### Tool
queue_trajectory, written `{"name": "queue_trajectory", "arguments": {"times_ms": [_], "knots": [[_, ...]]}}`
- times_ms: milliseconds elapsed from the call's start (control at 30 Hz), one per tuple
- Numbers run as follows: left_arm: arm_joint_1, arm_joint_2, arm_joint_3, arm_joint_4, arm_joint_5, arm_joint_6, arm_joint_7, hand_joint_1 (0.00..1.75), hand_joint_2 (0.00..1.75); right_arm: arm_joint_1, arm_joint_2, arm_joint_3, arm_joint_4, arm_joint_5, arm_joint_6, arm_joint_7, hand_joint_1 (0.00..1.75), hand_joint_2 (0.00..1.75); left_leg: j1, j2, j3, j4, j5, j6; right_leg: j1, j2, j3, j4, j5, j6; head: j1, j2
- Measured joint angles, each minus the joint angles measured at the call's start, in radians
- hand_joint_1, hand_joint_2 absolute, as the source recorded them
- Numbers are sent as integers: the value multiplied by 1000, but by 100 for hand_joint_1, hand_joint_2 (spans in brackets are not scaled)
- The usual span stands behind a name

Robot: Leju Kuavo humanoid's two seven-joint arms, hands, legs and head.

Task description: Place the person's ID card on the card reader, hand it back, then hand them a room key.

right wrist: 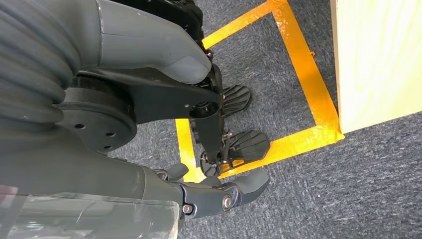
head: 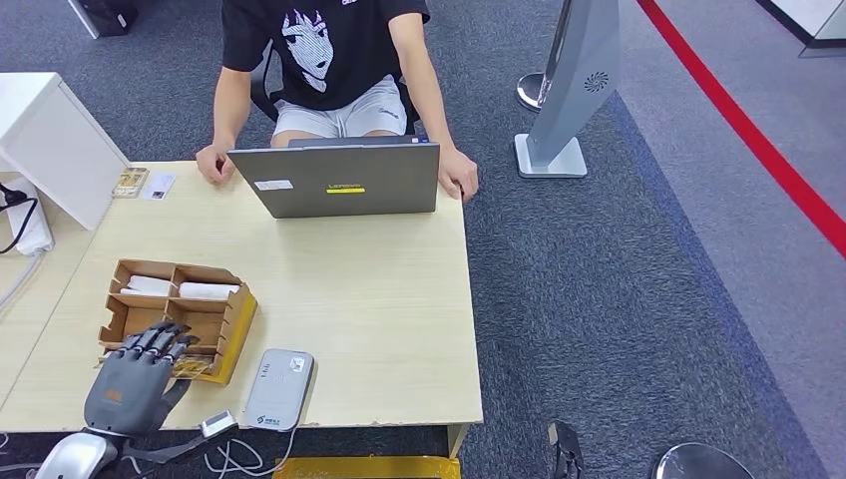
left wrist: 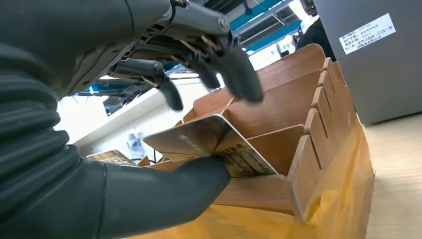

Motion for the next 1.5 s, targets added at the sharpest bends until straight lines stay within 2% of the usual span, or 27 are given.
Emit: {"name": "queue_trajectory", "arguments": {"times_ms": [367,633,833,967,1033,1167,1367,1467,1500], "knots": [[0,1,-10,-3,-2,-4,-2,175,175,0,0,0,0,0,6,8,0,175,0,0,0,0,0,0,0,0,0,0,0,0,0,0],[-15,-15,-25,-104,17,141,-28,175,175,-1,0,0,0,2,6,11,0,175,0,0,0,0,0,0,0,0,0,0,0,0,0,0],[-84,-49,-42,-209,-74,202,-4,175,175,-4,1,0,0,8,8,22,0,175,0,-1,0,0,0,0,0,-1,1,0,1,0,0,0],[-162,-61,-62,-218,-110,196,29,175,175,-8,3,0,0,18,13,35,0,175,0,-1,0,1,1,0,0,-1,0,0,1,-1,0,0],[-226,-65,-73,-196,-111,179,39,175,175,-13,4,0,0,27,16,43,0,175,0,-2,0,1,2,0,0,-2,0,0,1,-1,0,0],[-417,-74,-85,-45,-76,161,34,175,175,-33,9,3,0,44,20,59,0,175,0,-2,0,1,4,-1,1,-3,0,1,3,-3,-1,0],[-616,-88,-97,180,-98,163,45,175,175,-49,15,16,1,63,26,69,0,175,1,0,0,1,5,-1,1,-1,-1,1,4,-3,1,0],[-710,-97,-100,320,-105,187,40,164,175,-56,18,22,1,72,26,77,0,175,0,0,0,1,5,-1,1,0,-1,1,5,-4,0,0],[-729,-101,-100,353,-105,194,37,133,175,-57,19,24,1,73,25,78,0,175,0,0,0,1,5,-1,1,0,-1,1,5,-4,1,0]]}}
